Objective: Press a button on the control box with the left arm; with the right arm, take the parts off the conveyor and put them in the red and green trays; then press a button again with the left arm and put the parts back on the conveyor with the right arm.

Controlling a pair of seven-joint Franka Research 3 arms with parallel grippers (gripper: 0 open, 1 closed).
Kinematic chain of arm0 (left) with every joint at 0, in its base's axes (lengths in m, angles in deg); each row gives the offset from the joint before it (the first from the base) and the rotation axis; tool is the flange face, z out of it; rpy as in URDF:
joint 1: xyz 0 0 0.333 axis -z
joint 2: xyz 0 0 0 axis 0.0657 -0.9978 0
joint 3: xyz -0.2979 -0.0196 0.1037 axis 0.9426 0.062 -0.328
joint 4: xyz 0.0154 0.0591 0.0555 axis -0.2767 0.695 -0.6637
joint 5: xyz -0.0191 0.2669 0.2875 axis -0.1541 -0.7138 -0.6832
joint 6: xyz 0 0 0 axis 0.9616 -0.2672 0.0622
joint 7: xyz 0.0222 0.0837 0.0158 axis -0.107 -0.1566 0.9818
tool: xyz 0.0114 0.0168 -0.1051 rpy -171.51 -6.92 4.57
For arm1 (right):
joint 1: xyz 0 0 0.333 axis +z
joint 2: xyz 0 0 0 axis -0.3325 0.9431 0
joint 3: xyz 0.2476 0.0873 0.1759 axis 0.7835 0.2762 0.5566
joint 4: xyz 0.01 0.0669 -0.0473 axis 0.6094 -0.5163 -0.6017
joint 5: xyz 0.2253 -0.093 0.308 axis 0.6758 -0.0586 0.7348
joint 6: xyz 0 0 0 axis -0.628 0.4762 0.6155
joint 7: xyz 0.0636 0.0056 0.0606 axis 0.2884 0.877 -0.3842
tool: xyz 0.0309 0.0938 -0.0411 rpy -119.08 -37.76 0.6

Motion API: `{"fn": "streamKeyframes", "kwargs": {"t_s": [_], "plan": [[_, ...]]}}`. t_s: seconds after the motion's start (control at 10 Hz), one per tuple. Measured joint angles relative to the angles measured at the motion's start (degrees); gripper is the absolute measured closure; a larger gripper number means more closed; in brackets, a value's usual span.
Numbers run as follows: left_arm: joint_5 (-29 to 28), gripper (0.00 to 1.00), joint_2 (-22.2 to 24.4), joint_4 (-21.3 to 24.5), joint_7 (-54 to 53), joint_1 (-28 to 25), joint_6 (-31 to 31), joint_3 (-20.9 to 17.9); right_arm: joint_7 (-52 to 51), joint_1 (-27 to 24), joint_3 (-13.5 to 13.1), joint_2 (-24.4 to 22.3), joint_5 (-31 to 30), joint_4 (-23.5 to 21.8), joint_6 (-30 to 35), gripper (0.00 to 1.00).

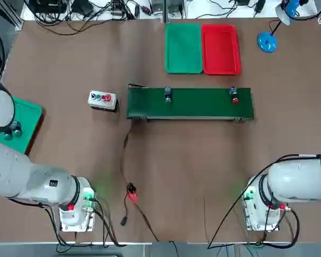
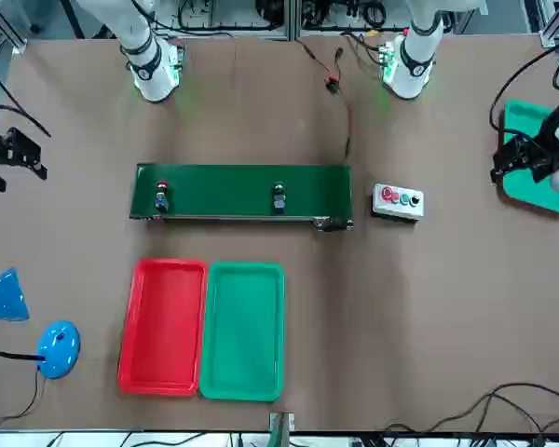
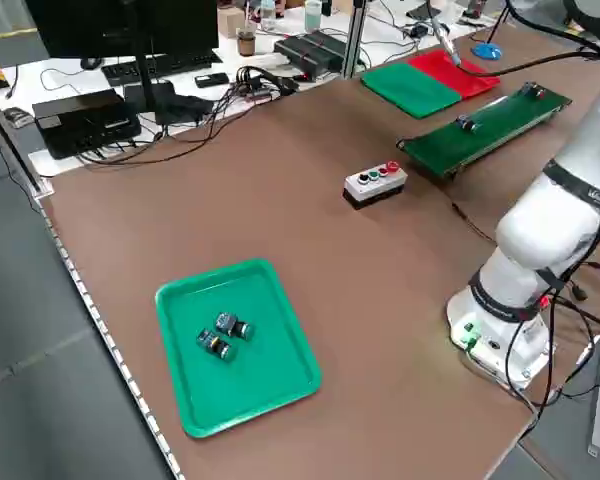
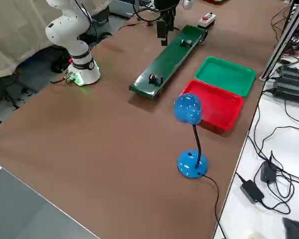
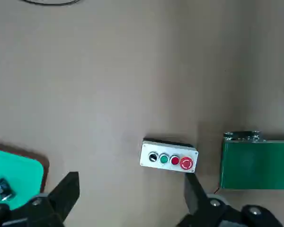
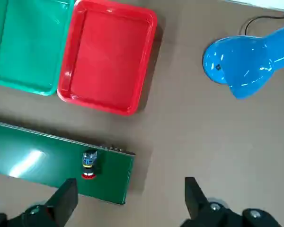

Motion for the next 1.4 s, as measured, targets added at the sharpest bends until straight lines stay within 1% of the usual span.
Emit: {"fn": "streamKeyframes", "kwargs": {"t_s": [0.3,0.5,0.7,0.8,0.9,1.0,1.1,1.2,1.3,1.4], "plan": [[0.00,0.02,0.01,0.00,0.00,-0.01,0.02,0.00,0.00,0.00,0.03,0.00,0.00,0.00,0.06,0.00],[0.00,0.06,0.04,0.31,0.56,-0.01,-0.03,0.00,0.00,0.00,0.06,0.00,0.00,0.00,0.07,0.00],[0.00,0.23,0.13,2.00,2.38,0.03,-0.03,0.20,0.00,0.00,0.06,0.00,0.00,0.00,0.07,0.00],[0.00,0.28,0.28,3.23,3.67,0.05,-0.05,0.45,0.00,0.00,0.07,0.00,0.00,0.00,0.08,0.00],[0.00,0.45,0.46,5.38,5.23,0.07,0.73,1.05,0.00,0.00,0.07,0.00,0.00,-0.01,0.08,0.00],[0.00,0.63,0.52,8.06,5.94,0.11,3.17,2.01,0.00,0.00,0.08,0.00,0.00,-0.01,0.09,0.00],[0.00,0.77,0.56,10.90,6.51,0.14,5.69,3.11,0.00,0.00,0.08,0.00,0.00,-0.01,0.09,0.00],[0.00,0.93,0.75,13.63,6.68,0.16,6.96,4.24,0.00,0.00,0.09,0.00,0.00,-0.01,0.09,0.00],[0.00,0.99,1.23,16.44,6.70,0.17,7.96,5.50,0.00,0.00,0.10,0.00,0.00,-0.01,0.10,0.00],[0.00,0.99,2.38,20.25,6.87,0.22,10.44,6.70,0.00,0.00,0.10,0.00,0.00,-0.01,0.10,0.00]]}}
